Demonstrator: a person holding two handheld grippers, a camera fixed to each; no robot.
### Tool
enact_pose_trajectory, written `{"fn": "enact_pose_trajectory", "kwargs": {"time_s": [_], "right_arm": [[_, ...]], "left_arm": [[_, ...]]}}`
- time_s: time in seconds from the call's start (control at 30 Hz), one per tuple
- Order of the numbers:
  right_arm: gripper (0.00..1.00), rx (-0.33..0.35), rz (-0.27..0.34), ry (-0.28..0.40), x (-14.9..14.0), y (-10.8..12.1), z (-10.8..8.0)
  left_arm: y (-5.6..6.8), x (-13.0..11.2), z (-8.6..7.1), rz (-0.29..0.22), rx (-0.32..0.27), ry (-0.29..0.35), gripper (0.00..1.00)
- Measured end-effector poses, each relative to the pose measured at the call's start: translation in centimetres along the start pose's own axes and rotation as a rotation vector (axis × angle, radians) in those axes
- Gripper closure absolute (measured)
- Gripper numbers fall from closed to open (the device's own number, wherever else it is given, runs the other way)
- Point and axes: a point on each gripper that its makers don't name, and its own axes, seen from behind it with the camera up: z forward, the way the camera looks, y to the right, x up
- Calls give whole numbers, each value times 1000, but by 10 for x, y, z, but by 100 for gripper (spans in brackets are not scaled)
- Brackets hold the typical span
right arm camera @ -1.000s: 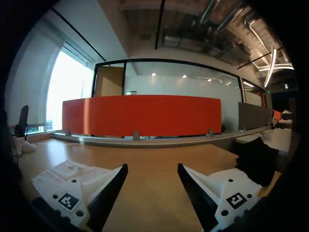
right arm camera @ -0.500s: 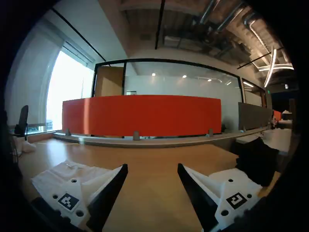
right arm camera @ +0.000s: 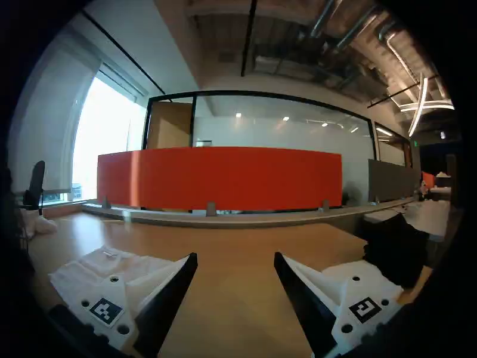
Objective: Fold towel
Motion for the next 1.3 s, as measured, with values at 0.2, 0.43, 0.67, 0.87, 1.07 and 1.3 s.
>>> {"fn": "enact_pose_trajectory", "kwargs": {"time_s": [0.2, 0.43, 0.67, 0.87, 1.07, 1.3], "right_arm": [[0, 9, -33, 11, 38, 1, -13], [0, 30, -36, -3, 93, 10, -24], [0, 39, -37, -28, 145, 26, -32], [0, 50, -15, -48, 174, 36, -31], [0, 80, 1, -60, 195, 33, -31], [0, 120, 1, -95, 198, 27, -34]], "left_arm": [[-8, 15, -15, 6, 6, -23, 8], [-21, 57, -32, -1, 11, -52, 8], [-20, 107, -42, 10, 6, -81, 8], [-11, 144, -46, 39, -7, -100, 8], [3, 167, -49, 30, -33, -121, 8], [18, 172, -56, 37, -71, -160, 8]]}}
